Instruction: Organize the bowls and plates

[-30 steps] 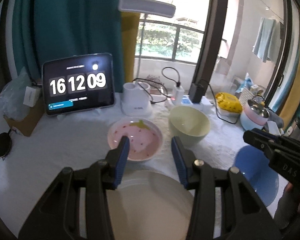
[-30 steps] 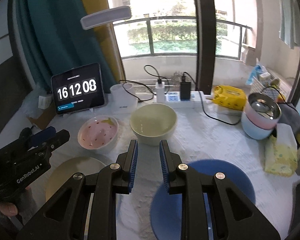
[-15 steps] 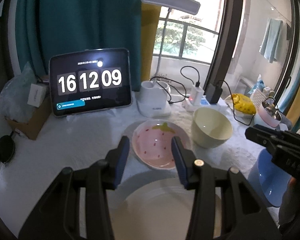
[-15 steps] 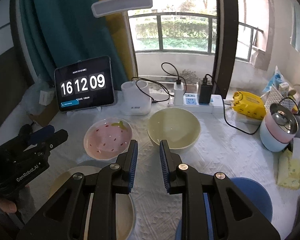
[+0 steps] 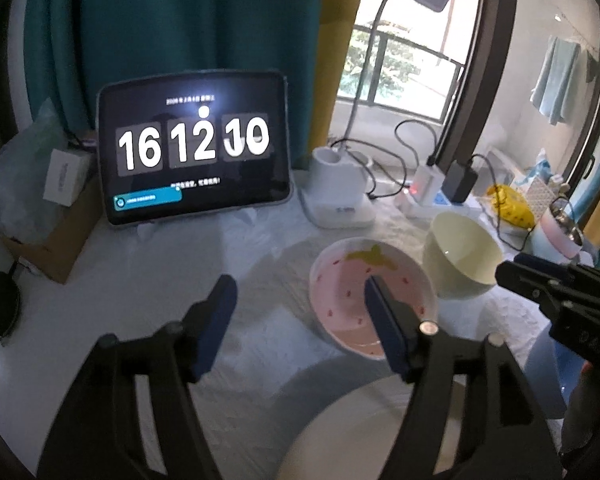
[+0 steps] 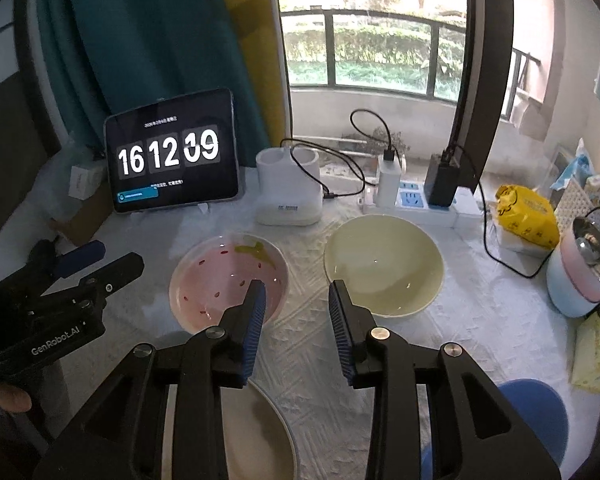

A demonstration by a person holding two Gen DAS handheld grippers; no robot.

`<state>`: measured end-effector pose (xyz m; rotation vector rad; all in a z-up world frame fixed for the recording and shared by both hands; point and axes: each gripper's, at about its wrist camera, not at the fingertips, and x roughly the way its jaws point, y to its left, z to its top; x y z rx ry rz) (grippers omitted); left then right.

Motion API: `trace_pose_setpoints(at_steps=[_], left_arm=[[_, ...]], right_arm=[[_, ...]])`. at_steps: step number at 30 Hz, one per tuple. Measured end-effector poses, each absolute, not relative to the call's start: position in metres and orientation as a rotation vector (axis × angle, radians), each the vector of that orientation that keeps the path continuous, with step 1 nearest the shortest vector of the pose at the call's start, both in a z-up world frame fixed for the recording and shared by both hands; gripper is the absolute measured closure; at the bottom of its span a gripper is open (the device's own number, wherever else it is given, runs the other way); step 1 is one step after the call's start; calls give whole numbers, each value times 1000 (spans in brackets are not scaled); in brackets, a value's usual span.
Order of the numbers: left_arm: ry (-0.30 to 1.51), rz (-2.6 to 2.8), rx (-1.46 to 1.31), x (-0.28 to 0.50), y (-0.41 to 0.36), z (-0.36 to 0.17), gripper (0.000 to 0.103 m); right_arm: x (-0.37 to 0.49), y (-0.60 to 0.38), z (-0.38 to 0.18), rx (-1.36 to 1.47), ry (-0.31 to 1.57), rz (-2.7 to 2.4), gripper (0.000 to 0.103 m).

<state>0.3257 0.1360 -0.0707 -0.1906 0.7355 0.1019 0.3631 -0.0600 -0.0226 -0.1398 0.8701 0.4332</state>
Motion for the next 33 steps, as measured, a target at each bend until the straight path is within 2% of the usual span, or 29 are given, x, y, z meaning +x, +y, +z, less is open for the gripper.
trace_pose_setpoints(at_steps=[13, 26, 27, 28, 33], left_arm=[[862, 75, -208, 364, 145, -112, 35], [925, 33, -186, 383, 138, -129, 36], [922, 24, -180, 383, 136, -129, 40], [918, 17, -174, 382, 134, -130, 50], [936, -1, -144, 383, 127, -137, 65]], right_arm=[[393, -43, -63, -74, 983, 380, 69], [414, -34, -90, -10, 1107, 400, 69], [415, -33, -92, -8, 1115, 403, 69], [416, -32, -94, -5, 1124, 407, 69], [419, -26, -101, -4, 1147, 419, 69]])
